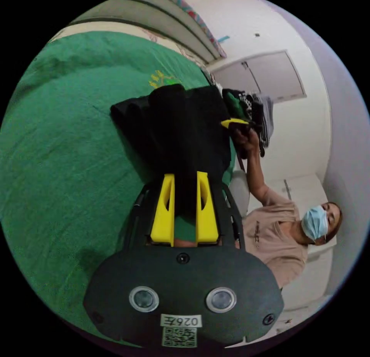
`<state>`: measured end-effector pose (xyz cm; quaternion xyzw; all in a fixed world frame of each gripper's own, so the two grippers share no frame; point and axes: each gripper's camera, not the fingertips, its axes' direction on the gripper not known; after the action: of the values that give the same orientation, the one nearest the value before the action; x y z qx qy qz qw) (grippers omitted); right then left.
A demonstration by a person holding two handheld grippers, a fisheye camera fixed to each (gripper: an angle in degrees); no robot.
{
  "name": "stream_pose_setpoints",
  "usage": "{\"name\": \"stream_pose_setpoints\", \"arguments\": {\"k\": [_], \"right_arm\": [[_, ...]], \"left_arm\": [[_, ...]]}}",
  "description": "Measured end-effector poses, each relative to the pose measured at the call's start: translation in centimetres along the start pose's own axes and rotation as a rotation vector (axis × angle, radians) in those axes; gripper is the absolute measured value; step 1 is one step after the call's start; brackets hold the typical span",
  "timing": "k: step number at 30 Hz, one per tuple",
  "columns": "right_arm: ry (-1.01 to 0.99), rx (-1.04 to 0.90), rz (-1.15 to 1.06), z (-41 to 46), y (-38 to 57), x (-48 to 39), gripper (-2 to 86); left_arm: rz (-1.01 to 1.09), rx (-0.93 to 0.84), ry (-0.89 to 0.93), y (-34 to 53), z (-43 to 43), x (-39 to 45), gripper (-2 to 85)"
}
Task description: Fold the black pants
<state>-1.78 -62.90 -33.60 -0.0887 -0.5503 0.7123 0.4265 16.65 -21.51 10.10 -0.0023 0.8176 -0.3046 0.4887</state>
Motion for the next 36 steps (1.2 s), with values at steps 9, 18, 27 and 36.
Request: {"name": "stream_pose_setpoints", "arguments": {"k": [9, 18, 27, 36], "right_arm": [[-0.052, 0.012, 0.177, -1.8, 4.9, 4.0, 10.4], [0.197, 0.08, 0.131, -3.1, 9.0, -2.7, 1.0], [0.381, 0.314, 0.076, -13.7, 22.3, -10.0, 0.6], [0.741, 0.492, 0.376, -22.1, 37.2, -9.5, 4.0]], "left_arm": [[-0.018, 0.216, -0.097, -0.7, 1.4, 1.0, 17.3], [-0.02, 0.252, -0.144, -2.7, 8.2, 4.8, 6.5], [0.251, 0.307, -0.495, -6.5, 18.0, 23.1, 6.3], [0.18, 0.207, -0.617, -24.9, 37.6, 36.4, 0.4]]}}
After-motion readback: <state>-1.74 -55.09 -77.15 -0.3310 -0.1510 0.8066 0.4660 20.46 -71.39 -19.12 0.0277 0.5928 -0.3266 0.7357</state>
